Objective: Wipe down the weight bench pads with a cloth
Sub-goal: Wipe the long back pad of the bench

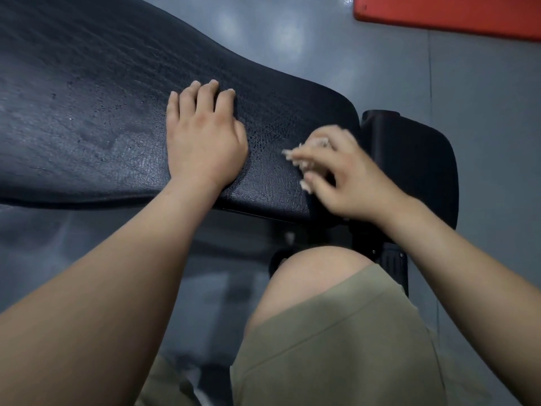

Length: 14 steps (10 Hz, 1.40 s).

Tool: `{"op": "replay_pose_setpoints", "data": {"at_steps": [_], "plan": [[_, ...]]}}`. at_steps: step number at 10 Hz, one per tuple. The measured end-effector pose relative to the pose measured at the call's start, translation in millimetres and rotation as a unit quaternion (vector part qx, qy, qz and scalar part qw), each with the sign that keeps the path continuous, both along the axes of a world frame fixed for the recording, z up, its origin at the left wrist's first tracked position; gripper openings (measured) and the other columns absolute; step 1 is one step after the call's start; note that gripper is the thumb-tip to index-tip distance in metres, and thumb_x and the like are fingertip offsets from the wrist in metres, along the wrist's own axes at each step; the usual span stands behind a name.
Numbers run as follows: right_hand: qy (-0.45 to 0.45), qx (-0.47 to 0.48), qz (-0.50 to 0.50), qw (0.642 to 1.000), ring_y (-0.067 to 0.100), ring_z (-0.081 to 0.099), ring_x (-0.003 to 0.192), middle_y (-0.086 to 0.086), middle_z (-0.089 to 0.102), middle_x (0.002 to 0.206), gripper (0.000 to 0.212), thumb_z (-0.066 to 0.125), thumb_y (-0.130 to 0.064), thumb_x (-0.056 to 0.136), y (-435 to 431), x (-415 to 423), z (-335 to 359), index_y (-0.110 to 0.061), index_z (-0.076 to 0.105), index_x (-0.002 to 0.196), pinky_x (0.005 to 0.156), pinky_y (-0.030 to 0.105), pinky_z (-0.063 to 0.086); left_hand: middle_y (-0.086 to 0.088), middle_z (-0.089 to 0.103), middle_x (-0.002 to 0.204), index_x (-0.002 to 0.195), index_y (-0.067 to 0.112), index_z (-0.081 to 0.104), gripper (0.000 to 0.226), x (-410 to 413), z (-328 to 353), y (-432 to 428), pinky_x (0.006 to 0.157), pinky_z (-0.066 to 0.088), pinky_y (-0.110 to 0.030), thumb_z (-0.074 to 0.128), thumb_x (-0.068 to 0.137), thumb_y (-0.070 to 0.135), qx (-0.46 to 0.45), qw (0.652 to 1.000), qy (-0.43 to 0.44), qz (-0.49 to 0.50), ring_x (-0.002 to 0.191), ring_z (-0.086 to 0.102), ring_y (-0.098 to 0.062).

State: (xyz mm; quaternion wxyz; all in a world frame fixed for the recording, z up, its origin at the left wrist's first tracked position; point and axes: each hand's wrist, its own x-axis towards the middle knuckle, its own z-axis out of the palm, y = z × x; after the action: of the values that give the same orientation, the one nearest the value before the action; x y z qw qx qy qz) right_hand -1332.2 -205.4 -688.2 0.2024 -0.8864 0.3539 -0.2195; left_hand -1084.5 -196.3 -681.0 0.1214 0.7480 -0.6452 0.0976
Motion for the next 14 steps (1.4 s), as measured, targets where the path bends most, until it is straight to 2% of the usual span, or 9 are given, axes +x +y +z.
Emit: {"op": "replay_pose_setpoints", "data": {"at_steps": [2, 5, 6, 8, 9, 11, 12, 13, 14], "plan": [[0.042, -0.041, 0.095, 0.994, 0.028, 0.052, 0.105, 0.012, 0.054, 0.122, 0.029, 0.064, -0.017, 0.098, 10, -22, 1, -0.017, 0.069, 0.127, 0.099, 0.032, 0.041, -0.006, 0.048, 0.152, 0.14, 0.019, 0.053, 0.054, 0, 0, 0, 0.122, 0.019, -0.052, 0.034, 0.093, 0.033, 0.002, 1.0, -0.002, 0.004, 0.144, 0.036, -0.032], [-0.002, -0.041, -0.112, 0.993, 0.038, 0.051, 0.108, 0.017, 0.054, 0.12, 0.029, 0.057, -0.015, 0.093, -53, 25, -13, -0.013, 0.07, 0.118, 0.101, 0.034, 0.041, -0.006, 0.048, 0.152, 0.141, 0.019, 0.054, 0.056, 0, 2, 0, 0.122, 0.019, -0.052, 0.033, 0.091, 0.034, -0.001, 1.0, 0.003, 0.002, 0.144, 0.036, -0.032], [-0.004, -0.023, -0.052, 0.998, 0.032, 0.05, 0.106, 0.014, 0.054, 0.122, 0.035, 0.06, -0.013, 0.088, -27, 33, -3, -0.013, 0.069, 0.122, 0.097, 0.027, 0.036, -0.006, 0.047, 0.152, 0.141, 0.019, 0.053, 0.056, -1, 2, 0, 0.122, 0.019, -0.052, 0.033, 0.092, 0.034, 0.001, 1.0, 0.001, 0.002, 0.144, 0.036, -0.032], [0.01, 0.012, 0.077, 0.997, 0.028, 0.051, 0.114, 0.011, 0.051, 0.127, 0.037, 0.069, -0.014, 0.088, 20, 4, 11, -0.013, 0.067, 0.124, 0.103, 0.036, 0.041, -0.006, 0.047, 0.152, 0.141, 0.019, 0.053, 0.055, -1, 3, 1, 0.122, 0.019, -0.052, 0.033, 0.092, 0.033, 0.006, 1.0, -0.002, 0.004, 0.144, 0.036, -0.032], [-0.007, 0.057, 0.037, 0.998, 0.019, 0.056, 0.115, 0.011, 0.041, 0.129, 0.023, 0.074, -0.011, 0.085, 15, -10, 12, -0.014, 0.068, 0.107, 0.099, 0.036, 0.048, -0.006, 0.048, 0.152, 0.141, 0.019, 0.053, 0.055, -1, 3, 1, 0.122, 0.02, -0.052, 0.033, 0.092, 0.033, 0.005, 1.0, -0.004, 0.003, 0.144, 0.036, -0.032], [-0.294, 0.276, -0.124, 0.907, 0.023, 0.066, 0.09, 0.004, 0.066, 0.113, 0.019, 0.062, -0.01, 0.092, -6, 7, 32, -0.018, 0.047, 0.101, 0.072, 0.038, 0.055, -0.007, 0.047, 0.152, 0.141, 0.019, 0.053, 0.055, -1, 3, 0, 0.123, 0.019, -0.053, 0.033, 0.092, 0.033, 0.007, 1.0, 0.003, 0.003, 0.144, 0.035, -0.033], [-0.208, 0.275, -0.117, 0.931, 0.019, 0.062, 0.115, -0.003, 0.064, 0.129, 0.017, 0.062, -0.024, 0.093, -16, 5, 26, -0.03, 0.055, 0.106, 0.098, 0.039, 0.049, -0.007, 0.047, 0.152, 0.141, 0.019, 0.053, 0.054, -1, 2, 1, 0.122, 0.019, -0.053, 0.035, 0.092, 0.033, 0.005, 1.0, 0.004, 0.002, 0.144, 0.035, -0.032], [-0.027, 0.133, -0.184, 0.973, 0.018, 0.049, 0.123, -0.007, 0.049, 0.123, 0.023, 0.063, -0.014, 0.09, -17, -6, 15, -0.031, 0.066, 0.105, 0.109, 0.028, 0.033, -0.007, 0.048, 0.152, 0.141, 0.018, 0.054, 0.055, -1, 3, 1, 0.122, 0.019, -0.053, 0.035, 0.092, 0.033, 0.003, 1.0, 0.005, 0.003, 0.144, 0.036, -0.033], [-0.033, 0.119, -0.207, 0.971, 0.01, 0.054, 0.108, -0.005, 0.049, 0.115, 0.041, 0.054, -0.002, 0.082, -13, -11, 21, -0.025, 0.067, 0.113, 0.098, 0.021, 0.044, -0.007, 0.048, 0.152, 0.141, 0.018, 0.053, 0.056, -1, 4, 1, 0.122, 0.019, -0.052, 0.033, 0.092, 0.034, 0.004, 1.0, 0.003, 0.001, 0.144, 0.036, -0.033]]}}
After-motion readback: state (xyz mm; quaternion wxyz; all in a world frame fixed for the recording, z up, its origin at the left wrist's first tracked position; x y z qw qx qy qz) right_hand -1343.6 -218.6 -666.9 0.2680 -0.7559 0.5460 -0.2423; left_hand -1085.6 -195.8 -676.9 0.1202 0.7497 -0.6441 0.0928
